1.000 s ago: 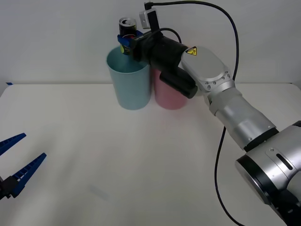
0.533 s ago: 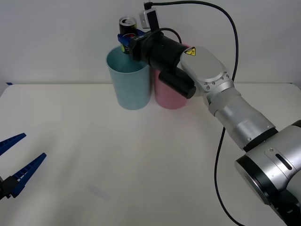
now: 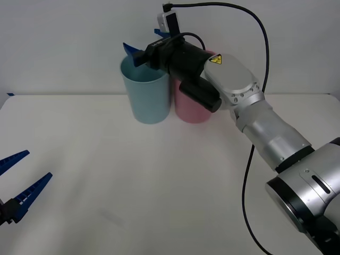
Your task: Grasp the object on the table and drop it into the matching bin: aluminum can to the light blue bin, PET bottle to the pink bin.
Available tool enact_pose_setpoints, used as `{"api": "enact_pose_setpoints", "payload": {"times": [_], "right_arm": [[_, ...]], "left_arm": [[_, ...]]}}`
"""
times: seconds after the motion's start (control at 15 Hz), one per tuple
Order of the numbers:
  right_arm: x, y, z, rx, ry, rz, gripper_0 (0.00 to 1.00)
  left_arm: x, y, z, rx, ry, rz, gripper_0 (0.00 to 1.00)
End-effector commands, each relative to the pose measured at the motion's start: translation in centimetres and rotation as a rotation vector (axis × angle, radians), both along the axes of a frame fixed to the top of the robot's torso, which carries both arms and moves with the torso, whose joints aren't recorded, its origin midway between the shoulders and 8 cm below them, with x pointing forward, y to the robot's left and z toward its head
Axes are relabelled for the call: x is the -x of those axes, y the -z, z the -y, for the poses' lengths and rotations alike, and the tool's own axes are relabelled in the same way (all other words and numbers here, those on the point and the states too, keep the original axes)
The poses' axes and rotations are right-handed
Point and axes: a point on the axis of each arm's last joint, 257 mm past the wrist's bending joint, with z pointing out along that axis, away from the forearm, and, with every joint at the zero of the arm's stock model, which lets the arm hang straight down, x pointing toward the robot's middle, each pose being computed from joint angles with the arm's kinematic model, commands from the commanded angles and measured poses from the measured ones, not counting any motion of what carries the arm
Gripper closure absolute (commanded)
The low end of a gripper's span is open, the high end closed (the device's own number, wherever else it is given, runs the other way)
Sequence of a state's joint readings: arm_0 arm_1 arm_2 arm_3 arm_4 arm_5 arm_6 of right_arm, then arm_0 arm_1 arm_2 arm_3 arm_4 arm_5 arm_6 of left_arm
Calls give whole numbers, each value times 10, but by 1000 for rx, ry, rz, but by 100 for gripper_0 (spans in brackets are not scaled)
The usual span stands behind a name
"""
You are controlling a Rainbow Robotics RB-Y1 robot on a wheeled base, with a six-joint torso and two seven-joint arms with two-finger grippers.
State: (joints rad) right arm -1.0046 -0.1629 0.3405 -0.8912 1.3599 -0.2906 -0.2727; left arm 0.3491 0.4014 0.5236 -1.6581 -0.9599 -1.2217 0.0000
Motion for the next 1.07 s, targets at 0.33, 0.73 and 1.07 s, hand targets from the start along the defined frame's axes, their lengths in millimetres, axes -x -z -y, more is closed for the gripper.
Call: {"api": "enact_pose_setpoints", "payload": {"times": [0.33, 0.73, 1.07], "right_arm": [[52, -2, 23, -15, -61, 96, 0], [121, 23, 73, 15, -137, 117, 0], [173, 43, 113, 44, -202, 91, 0]], "left_arm": [[0, 0, 0, 0, 0, 0, 0], [0, 0, 0, 0, 0, 0, 0], [0, 0, 0, 0, 0, 0, 0]]}}
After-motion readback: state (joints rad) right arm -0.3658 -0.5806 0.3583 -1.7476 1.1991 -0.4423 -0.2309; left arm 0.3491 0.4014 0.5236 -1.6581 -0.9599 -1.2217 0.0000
